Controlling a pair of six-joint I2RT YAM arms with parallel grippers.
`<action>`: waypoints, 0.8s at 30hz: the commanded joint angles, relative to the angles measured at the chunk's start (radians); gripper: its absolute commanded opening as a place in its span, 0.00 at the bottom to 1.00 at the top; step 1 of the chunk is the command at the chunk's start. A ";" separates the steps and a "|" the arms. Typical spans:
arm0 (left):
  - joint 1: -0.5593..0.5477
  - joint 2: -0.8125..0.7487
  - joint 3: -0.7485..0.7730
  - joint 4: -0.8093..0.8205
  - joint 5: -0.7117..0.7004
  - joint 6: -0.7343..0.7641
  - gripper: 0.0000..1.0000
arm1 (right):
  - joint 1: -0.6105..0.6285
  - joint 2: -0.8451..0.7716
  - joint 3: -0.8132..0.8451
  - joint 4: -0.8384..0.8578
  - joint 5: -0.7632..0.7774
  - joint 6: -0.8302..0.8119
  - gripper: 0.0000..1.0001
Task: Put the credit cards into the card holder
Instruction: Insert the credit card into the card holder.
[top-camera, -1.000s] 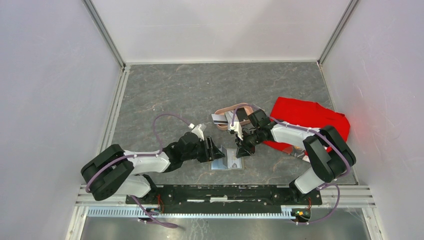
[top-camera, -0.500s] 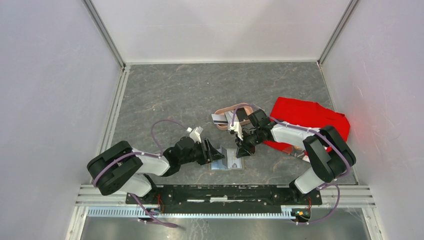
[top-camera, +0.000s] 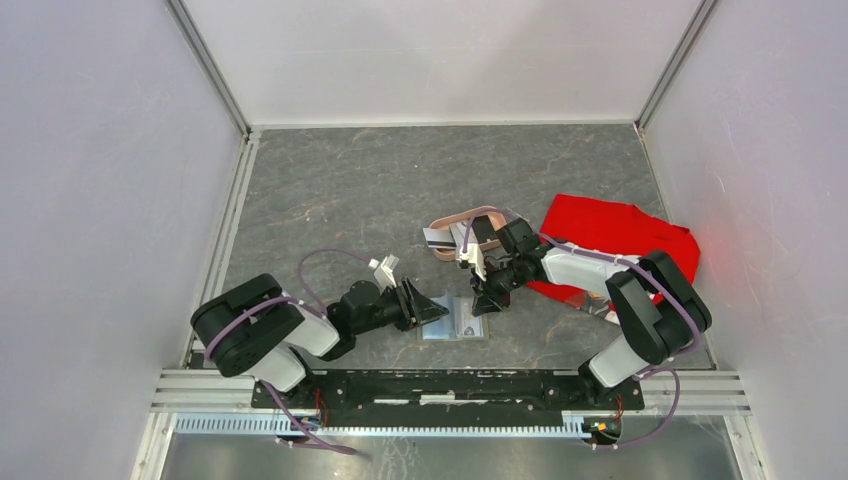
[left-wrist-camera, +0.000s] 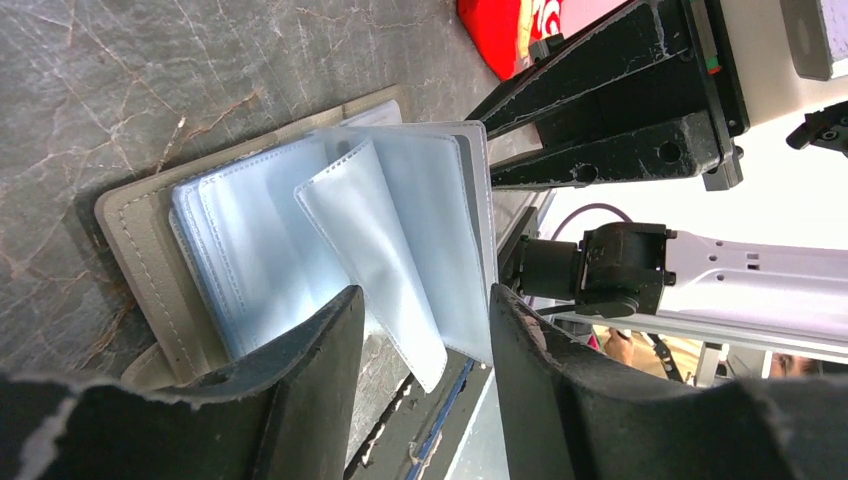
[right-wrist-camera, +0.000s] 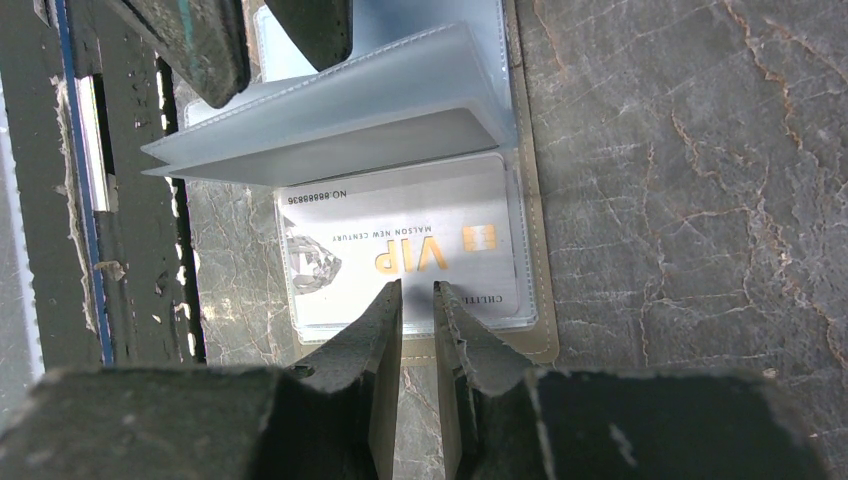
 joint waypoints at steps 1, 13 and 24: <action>0.005 0.035 -0.002 0.107 0.010 -0.053 0.55 | 0.009 0.019 0.011 -0.038 0.014 -0.015 0.24; 0.005 0.017 0.054 -0.097 0.005 0.001 0.54 | 0.009 0.016 0.012 -0.037 0.014 -0.016 0.24; 0.005 -0.168 0.094 -0.467 -0.117 0.112 0.53 | 0.004 -0.032 0.029 -0.065 0.062 -0.053 0.30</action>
